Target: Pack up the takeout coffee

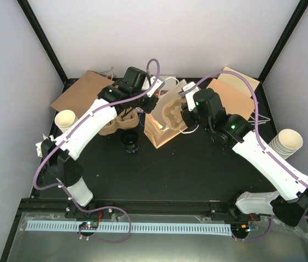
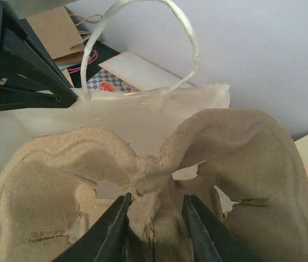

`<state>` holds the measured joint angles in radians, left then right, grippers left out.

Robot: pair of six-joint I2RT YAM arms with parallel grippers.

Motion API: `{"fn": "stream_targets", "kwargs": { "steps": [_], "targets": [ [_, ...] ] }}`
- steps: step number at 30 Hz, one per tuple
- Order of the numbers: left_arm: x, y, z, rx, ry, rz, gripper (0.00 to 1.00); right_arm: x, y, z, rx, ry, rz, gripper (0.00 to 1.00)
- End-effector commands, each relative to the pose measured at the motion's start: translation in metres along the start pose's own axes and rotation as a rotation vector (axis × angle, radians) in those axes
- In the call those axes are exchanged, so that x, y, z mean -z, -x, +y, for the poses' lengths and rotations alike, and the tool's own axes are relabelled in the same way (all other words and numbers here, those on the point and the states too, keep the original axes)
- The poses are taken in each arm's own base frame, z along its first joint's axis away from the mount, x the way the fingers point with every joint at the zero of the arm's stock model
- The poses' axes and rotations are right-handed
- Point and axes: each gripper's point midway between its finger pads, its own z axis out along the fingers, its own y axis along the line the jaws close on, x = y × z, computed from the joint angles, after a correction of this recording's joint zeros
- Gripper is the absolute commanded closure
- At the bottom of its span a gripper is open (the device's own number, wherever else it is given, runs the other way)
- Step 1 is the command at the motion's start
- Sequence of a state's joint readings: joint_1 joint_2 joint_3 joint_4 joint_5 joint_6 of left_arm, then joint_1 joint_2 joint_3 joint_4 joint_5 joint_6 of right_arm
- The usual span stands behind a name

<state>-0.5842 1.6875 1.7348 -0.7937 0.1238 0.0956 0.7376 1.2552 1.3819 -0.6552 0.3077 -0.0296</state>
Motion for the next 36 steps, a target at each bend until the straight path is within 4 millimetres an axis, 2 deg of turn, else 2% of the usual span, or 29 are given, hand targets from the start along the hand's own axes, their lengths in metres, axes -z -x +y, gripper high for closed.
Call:
{"fn": "stream_targets", "kwargs": {
  "steps": [1,8,15,21,29,36],
  "targets": [
    [0.023,0.008,-0.015,-0.068,-0.009,-0.05,0.98,0.016,0.0,0.006,-0.06,0.058,-0.03,0.74],
    [0.039,0.009,-0.032,-0.178,0.064,-0.113,0.98,0.037,-0.01,0.008,-0.167,0.107,-0.086,0.74],
    [0.057,0.014,-0.043,-0.246,0.117,-0.186,0.98,0.055,-0.024,0.024,-0.242,0.227,-0.098,0.73],
    [0.061,0.003,-0.065,-0.283,0.054,-0.254,0.98,0.06,-0.029,0.039,-0.269,0.32,-0.115,0.74],
    [0.059,-0.008,-0.071,-0.284,0.047,-0.235,0.98,0.06,-0.027,0.049,-0.286,0.38,-0.139,0.74],
    [0.058,-0.01,-0.077,-0.293,0.044,-0.226,0.98,0.053,-0.043,0.046,-0.299,0.348,-0.122,0.74]
  ]
}}
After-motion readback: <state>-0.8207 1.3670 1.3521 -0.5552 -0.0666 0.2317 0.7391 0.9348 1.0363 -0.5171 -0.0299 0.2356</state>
